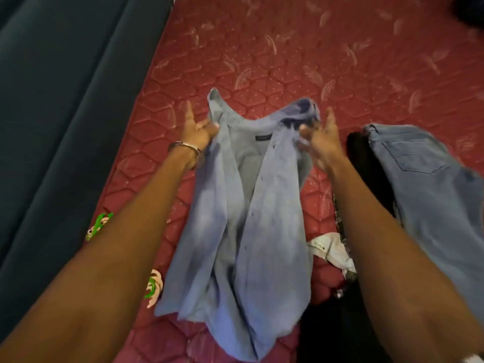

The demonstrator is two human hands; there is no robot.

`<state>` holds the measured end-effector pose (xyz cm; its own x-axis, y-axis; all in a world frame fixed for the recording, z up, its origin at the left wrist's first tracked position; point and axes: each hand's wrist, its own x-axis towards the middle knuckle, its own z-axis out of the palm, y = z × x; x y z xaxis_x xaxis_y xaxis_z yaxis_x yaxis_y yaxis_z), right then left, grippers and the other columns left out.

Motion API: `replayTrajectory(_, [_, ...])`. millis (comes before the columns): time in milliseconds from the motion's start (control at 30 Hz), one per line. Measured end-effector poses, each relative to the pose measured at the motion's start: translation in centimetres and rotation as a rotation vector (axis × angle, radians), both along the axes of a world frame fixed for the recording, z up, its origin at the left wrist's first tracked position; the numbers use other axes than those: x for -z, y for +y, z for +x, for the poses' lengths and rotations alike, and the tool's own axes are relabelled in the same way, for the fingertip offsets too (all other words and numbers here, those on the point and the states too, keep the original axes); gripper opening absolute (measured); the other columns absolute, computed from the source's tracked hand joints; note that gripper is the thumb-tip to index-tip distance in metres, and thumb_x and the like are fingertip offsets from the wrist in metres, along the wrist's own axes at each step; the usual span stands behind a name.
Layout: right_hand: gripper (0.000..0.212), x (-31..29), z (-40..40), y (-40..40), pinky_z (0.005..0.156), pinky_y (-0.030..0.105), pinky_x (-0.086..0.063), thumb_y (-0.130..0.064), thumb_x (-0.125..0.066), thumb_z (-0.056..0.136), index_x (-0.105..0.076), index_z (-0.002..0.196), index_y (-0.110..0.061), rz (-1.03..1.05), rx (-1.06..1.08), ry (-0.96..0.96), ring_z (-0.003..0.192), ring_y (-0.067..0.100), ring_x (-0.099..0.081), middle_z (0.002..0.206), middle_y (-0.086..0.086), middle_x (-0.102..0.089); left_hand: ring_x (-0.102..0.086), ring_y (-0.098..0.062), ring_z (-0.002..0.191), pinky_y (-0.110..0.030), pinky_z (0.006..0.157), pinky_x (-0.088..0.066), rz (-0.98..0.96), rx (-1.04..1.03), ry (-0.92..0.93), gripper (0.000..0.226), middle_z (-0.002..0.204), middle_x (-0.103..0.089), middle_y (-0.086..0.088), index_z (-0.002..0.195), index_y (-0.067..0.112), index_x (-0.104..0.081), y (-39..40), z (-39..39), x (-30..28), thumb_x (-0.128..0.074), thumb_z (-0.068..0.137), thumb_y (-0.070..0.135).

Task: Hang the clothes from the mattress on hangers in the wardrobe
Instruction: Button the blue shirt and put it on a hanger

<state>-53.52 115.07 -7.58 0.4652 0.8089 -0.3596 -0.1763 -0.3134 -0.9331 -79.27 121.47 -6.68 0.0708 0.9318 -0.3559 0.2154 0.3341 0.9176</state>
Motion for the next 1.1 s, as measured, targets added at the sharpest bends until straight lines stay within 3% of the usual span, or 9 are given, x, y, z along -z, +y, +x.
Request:
replayTrajectory(67, [0.072,5.5,-1.0,-0.9,0.075,0.026,-0.052,-0.001,-0.060,0.088,-0.025,0.147,-0.022,-0.117,-0.063,-0.183,0.097,0.017,-0.057,0.120,0.009,-0.048,-0.049,-0.021,0.121,-0.025,0.095,-0.045,-0.019,0.055,0.129,0.083,0.141,-0.043,-0.021,0.151,0.009,-0.009,-0.7,-0.5,4.3,-0.059,0.087,-0.007])
replayTrajectory(167, [0.032,12.8,-4.2,-6.4,0.071,0.029,-0.047,-0.006,-0.060,0.082,-0.056,0.114,-0.012,-0.190,-0.234,-0.350,0.073,0.016,-0.056,0.090,0.007,-0.060,-0.056,-0.022,0.105,-0.012,0.082,-0.045,-0.140,0.140,0.348,0.055,0.114,-0.056,-0.007,0.140,0.000,-0.038,-6.2,-2.6,10.3,-0.058,0.088,-0.003])
replayTrajectory(267, [0.015,17.6,-9.8,-14.4,0.069,0.024,-0.041,0.003,-0.063,0.075,-0.071,0.086,-0.002,-0.232,-0.424,-0.634,0.069,0.030,-0.065,0.079,0.014,-0.070,-0.056,-0.037,0.112,-0.038,0.095,-0.043,-0.222,0.155,0.664,0.040,0.113,-0.062,-0.017,0.125,0.004,-0.057,-13.3,-6.4,16.7,-0.060,0.086,0.014])
replayTrajectory(333, [0.013,19.2,-13.9,-19.3,0.065,0.032,-0.044,-0.018,-0.067,0.070,-0.070,0.079,-0.008,-0.242,-0.523,-0.794,0.069,0.034,-0.065,0.076,0.013,-0.067,-0.057,-0.045,0.104,-0.044,0.089,-0.045,-0.304,0.092,0.736,0.050,0.111,-0.059,-0.028,0.127,0.002,-0.053,-17.4,-8.9,19.8,-0.062,0.081,0.022])
replayTrajectory(433, [0.069,20.0,-17.9,-24.0,0.077,0.055,-0.045,-0.069,-0.059,0.061,-0.066,0.100,-0.012,-0.628,-0.805,-1.070,0.092,0.040,-0.060,0.097,0.017,-0.063,-0.056,-0.049,0.099,-0.048,0.084,-0.045,-0.435,0.099,0.899,0.060,0.107,-0.057,-0.029,0.128,0.004,-0.048,-21.3,-10.7,20.9,-0.068,0.083,0.038])
replayTrajectory(567, [0.095,20.3,-19.1,-26.0,0.092,0.083,-0.004,-0.080,-0.052,0.065,-0.058,0.125,-0.006,-0.845,-0.798,-1.073,0.134,0.056,-0.025,0.135,0.030,-0.046,-0.061,-0.044,0.086,-0.041,0.073,-0.045,-0.378,0.028,0.858,0.042,0.086,-0.065,-0.029,0.088,-0.006,-0.064,-22.3,-11.6,19.6,-0.071,0.082,0.035])
replayTrajectory(800, [0.074,18.4,-19.0,-23.4,0.095,0.083,-0.007,-0.061,-0.037,0.086,-0.041,0.141,-0.011,-0.976,-0.694,-0.922,0.140,0.053,0.009,0.156,0.023,-0.010,-0.060,-0.047,0.095,-0.046,0.075,-0.048,-0.326,-0.039,1.090,0.038,0.100,-0.063,-0.031,0.101,-0.003,-0.066,-23.5,-11.8,16.4,-0.065,0.087,0.032])
replayTrajectory(967, [0.106,18.1,-19.3,-25.4,0.090,0.082,0.009,-0.088,-0.037,0.068,-0.027,0.147,-0.017,-1.029,-0.783,-0.905,0.137,0.052,0.023,0.156,0.023,0.014,-0.060,-0.047,0.083,-0.044,0.065,-0.045,-0.119,-0.078,1.020,0.032,0.089,-0.063,-0.032,0.095,-0.003,-0.058,-25.3,-11.0,13.9,-0.058,0.089,0.028])
replayTrajectory(1100, [0.068,17.6,-18.8,-26.7,0.096,0.083,-0.001,-0.049,-0.052,0.088,-0.029,0.146,-0.022,-0.957,-0.772,-1.003,0.140,0.052,0.011,0.158,0.020,0.003,-0.058,-0.049,0.076,-0.042,0.058,-0.038,0.070,0.028,0.857,0.041,0.081,-0.062,-0.031,0.103,0.000,-0.050,-26.3,-9.5,12.6,-0.047,0.084,0.035])
